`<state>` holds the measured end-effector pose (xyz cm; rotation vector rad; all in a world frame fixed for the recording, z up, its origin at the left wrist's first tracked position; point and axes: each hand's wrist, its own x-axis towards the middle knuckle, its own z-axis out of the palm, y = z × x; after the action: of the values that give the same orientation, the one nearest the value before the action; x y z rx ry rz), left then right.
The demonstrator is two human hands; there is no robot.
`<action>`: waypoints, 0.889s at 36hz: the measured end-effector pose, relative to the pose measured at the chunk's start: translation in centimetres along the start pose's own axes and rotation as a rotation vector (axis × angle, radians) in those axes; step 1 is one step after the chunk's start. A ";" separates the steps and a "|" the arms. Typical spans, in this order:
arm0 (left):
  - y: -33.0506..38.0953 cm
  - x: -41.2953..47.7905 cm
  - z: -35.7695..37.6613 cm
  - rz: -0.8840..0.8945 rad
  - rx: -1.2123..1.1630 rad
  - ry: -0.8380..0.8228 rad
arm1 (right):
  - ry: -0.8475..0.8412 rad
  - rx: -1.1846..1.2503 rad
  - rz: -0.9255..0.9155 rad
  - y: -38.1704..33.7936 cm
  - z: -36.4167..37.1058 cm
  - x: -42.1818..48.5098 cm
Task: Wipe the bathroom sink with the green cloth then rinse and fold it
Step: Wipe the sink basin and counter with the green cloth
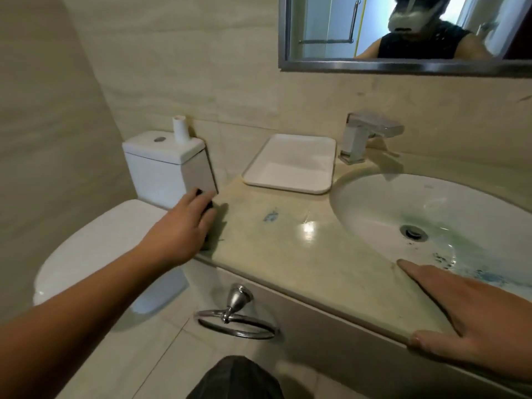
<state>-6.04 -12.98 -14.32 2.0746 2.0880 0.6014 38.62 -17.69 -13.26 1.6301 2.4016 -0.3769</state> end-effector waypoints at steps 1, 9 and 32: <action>-0.5 0.2 0.8 0.012 0.093 -0.077 | -0.002 -0.003 0.009 0.0 0.1 0.2; 4.6 3.3 3.3 0.148 0.165 -0.235 | -0.041 -0.027 0.038 0.1 0.5 1.4; 11.0 3.1 1.4 0.272 -0.272 0.193 | -0.012 -0.028 0.002 1.0 0.7 0.5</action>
<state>4.58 -10.00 -10.96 2.2256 1.6998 1.0973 39.43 -17.13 -14.21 1.6139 2.3848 -0.3498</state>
